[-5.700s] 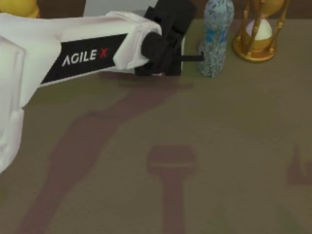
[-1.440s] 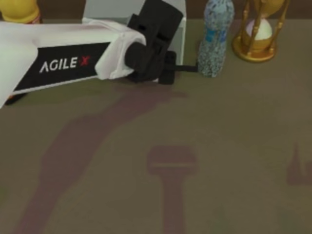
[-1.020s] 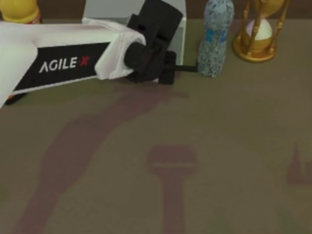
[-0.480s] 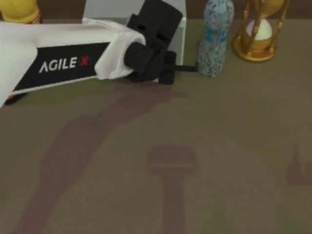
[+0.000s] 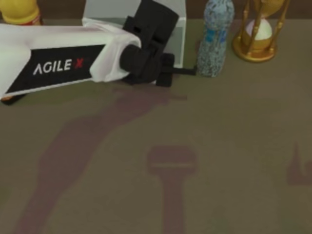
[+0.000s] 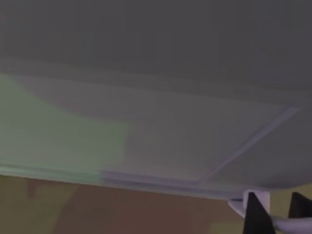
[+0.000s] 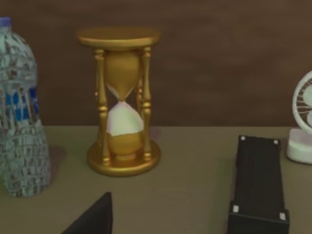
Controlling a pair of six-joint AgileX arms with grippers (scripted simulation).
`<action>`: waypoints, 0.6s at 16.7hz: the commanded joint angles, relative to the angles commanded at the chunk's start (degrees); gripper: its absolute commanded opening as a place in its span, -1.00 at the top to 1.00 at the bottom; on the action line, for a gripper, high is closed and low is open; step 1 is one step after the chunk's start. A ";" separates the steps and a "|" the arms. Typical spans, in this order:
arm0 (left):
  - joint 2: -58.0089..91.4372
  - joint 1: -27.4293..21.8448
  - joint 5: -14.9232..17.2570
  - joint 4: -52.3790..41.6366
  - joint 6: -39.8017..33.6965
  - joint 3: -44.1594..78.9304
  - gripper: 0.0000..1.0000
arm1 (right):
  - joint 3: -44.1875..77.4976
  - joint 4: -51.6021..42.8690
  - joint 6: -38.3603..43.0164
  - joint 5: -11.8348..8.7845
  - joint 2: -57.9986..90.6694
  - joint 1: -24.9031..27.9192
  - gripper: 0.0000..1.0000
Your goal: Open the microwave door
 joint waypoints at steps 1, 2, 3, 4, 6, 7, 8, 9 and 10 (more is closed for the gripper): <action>-0.39 0.18 0.33 0.30 0.50 -0.55 1.00 | 0.00 0.00 0.00 0.00 0.00 0.00 -1.00; -0.84 0.37 0.72 0.66 1.10 -1.18 1.00 | 0.00 0.00 0.00 0.00 0.00 0.00 -1.00; -1.24 0.53 1.07 1.00 1.67 -1.72 1.00 | 0.00 0.00 0.00 0.00 0.00 0.00 -1.00; -1.40 0.60 1.22 1.13 1.90 -1.95 1.00 | 0.00 0.00 0.00 0.00 0.00 0.00 -1.00; -1.40 0.60 1.22 1.13 1.90 -1.95 1.00 | 0.00 0.00 0.00 0.00 0.00 0.00 -1.00; -1.40 0.60 1.22 1.13 1.90 -1.95 1.00 | 0.00 0.00 0.00 0.00 0.00 0.00 -1.00; -1.40 0.60 1.22 1.13 1.90 -1.95 1.00 | 0.00 0.00 0.00 0.00 0.00 0.00 -1.00; -1.40 0.60 1.22 1.13 1.90 -1.95 1.00 | 0.00 0.00 0.00 0.00 0.00 0.00 -1.00; -1.40 0.60 1.22 1.13 1.90 -1.95 1.00 | 0.00 0.00 0.00 0.00 0.00 0.00 -1.00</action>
